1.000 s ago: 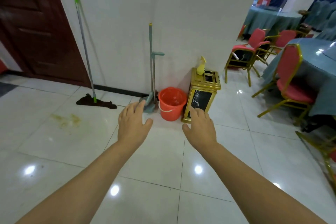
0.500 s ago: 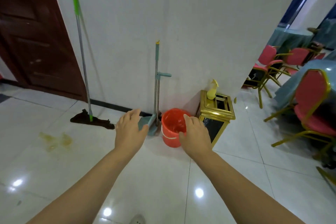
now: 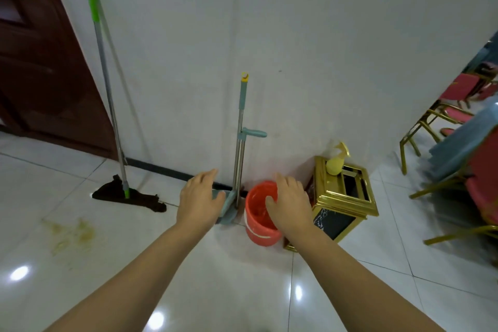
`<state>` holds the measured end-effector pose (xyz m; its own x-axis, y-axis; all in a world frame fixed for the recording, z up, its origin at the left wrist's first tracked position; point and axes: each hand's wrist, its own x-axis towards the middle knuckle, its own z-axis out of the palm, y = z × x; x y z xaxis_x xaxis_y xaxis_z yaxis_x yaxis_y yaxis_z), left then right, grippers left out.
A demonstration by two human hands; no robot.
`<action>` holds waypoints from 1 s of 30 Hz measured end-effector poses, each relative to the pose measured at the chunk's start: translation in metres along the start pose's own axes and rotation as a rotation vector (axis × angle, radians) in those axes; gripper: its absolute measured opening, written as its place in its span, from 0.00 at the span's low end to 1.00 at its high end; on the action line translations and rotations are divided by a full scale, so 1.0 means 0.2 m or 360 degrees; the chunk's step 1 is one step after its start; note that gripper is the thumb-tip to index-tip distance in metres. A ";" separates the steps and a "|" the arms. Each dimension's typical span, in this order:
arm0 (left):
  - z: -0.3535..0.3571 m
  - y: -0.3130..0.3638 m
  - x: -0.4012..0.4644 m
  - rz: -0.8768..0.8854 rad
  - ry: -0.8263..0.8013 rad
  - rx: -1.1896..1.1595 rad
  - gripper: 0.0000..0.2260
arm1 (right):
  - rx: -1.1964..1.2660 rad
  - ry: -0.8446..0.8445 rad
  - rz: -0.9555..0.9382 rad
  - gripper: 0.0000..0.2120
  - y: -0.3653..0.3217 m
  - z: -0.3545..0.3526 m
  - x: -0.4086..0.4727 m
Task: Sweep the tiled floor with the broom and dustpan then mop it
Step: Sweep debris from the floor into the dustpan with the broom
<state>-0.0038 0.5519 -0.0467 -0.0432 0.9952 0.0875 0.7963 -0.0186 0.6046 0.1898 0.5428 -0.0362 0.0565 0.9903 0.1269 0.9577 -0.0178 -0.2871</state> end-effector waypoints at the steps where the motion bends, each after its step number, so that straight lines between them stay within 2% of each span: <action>1: 0.02 -0.01 0.06 -0.0004 -0.0007 0.0005 0.25 | -0.0001 -0.0014 -0.0007 0.26 0.01 0.02 0.08; 9: 0.26 -0.05 0.58 -0.0203 -0.0031 0.0044 0.24 | 0.0030 -0.0118 -0.0125 0.28 0.15 0.21 0.77; 19: 0.64 0.10 1.35 -0.0528 -0.0028 -0.0051 0.22 | -0.0024 -0.0458 -0.0303 0.23 0.43 0.52 1.80; 24: 0.79 0.08 1.50 -0.0726 -0.0005 -0.0126 0.22 | -0.0076 -0.0639 -0.0398 0.22 0.47 0.72 2.14; 30: 0.86 -0.03 1.52 -0.0949 -0.0006 -0.0152 0.22 | -0.0110 -0.0928 -0.0365 0.20 0.49 0.93 2.34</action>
<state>0.0822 0.8721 -0.1605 -0.4632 0.8371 -0.2911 0.5778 0.5343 0.6170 0.2567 1.0304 -0.1820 -0.2968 0.8818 -0.3665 0.9443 0.2141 -0.2497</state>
